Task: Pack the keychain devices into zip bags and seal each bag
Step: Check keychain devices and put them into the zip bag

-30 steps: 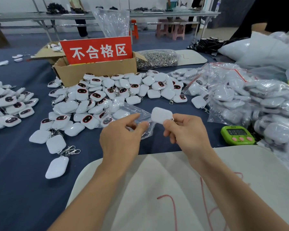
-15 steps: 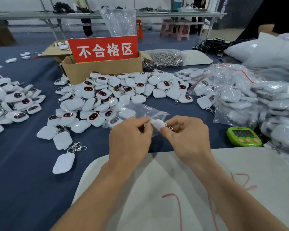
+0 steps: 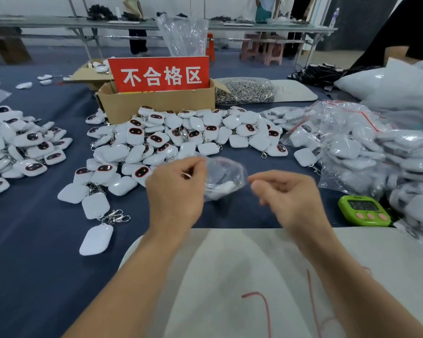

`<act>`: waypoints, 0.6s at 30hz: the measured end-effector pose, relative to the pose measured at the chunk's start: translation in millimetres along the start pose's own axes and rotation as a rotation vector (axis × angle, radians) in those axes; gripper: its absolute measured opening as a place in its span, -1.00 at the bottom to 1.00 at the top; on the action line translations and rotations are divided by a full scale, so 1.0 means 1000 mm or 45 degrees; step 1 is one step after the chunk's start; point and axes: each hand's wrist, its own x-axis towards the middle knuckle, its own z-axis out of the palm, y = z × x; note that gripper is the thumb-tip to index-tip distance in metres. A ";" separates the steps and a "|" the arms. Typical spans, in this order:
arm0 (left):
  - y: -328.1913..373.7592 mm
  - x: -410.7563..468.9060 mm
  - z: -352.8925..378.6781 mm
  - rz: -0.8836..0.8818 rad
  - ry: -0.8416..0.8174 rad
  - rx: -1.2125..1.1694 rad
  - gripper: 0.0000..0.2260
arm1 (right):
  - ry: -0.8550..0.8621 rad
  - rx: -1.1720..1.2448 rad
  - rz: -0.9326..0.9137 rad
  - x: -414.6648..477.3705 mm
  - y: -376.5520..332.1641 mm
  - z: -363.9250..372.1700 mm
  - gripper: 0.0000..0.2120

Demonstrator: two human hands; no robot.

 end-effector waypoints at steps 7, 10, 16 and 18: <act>0.011 0.048 -0.040 -0.091 0.271 -0.192 -0.84 | 0.044 -0.122 0.211 0.003 0.012 -0.008 -0.80; 0.026 0.073 -0.055 -0.044 0.366 -0.100 -0.81 | 0.019 -0.321 0.254 0.005 0.014 -0.003 -0.71; 0.047 0.060 -0.053 0.354 0.510 0.161 -0.82 | 0.172 -0.329 0.255 0.017 0.017 0.001 -0.80; 0.038 0.024 -0.032 0.473 0.324 0.303 -0.84 | 0.134 -0.527 0.144 0.025 0.017 0.009 -0.83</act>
